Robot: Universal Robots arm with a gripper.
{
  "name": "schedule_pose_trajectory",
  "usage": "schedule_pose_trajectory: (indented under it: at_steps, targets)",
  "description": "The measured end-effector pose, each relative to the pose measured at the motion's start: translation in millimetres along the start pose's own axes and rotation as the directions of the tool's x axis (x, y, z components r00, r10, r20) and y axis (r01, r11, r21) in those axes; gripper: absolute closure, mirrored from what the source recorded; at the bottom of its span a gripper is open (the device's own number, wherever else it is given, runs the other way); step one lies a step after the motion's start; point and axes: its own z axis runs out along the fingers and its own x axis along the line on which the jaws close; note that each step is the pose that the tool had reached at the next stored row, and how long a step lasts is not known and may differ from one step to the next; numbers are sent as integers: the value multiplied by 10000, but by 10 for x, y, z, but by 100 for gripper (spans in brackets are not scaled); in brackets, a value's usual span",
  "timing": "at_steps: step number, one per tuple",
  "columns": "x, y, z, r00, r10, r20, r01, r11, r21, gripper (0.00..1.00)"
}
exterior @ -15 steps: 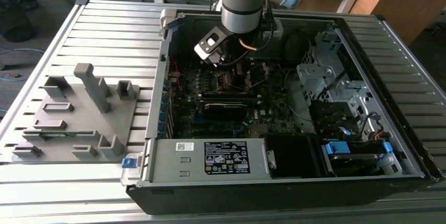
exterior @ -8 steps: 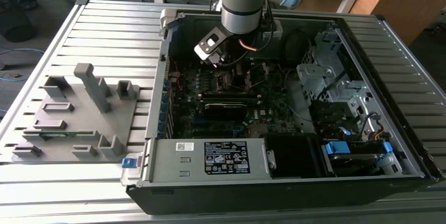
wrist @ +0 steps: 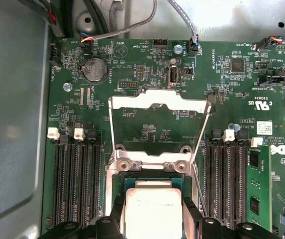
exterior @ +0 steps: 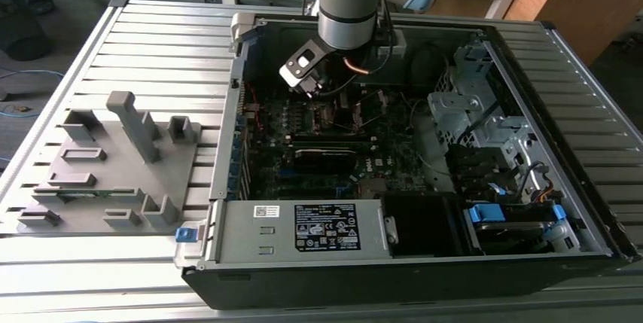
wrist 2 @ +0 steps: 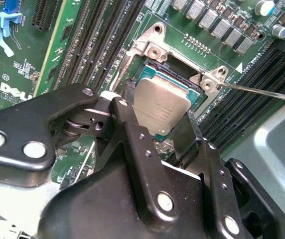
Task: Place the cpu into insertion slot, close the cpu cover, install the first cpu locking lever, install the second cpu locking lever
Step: 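Place the cpu into insertion slot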
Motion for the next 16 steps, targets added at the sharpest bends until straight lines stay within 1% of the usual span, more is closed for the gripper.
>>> schedule_pose_trajectory:
  at_steps: [4,16]
  targets:
    - [3,-4,18,10000,0,1,0,10000,1,46]
    - [6,-8,42,10000,0,3,0,10000,2,46]
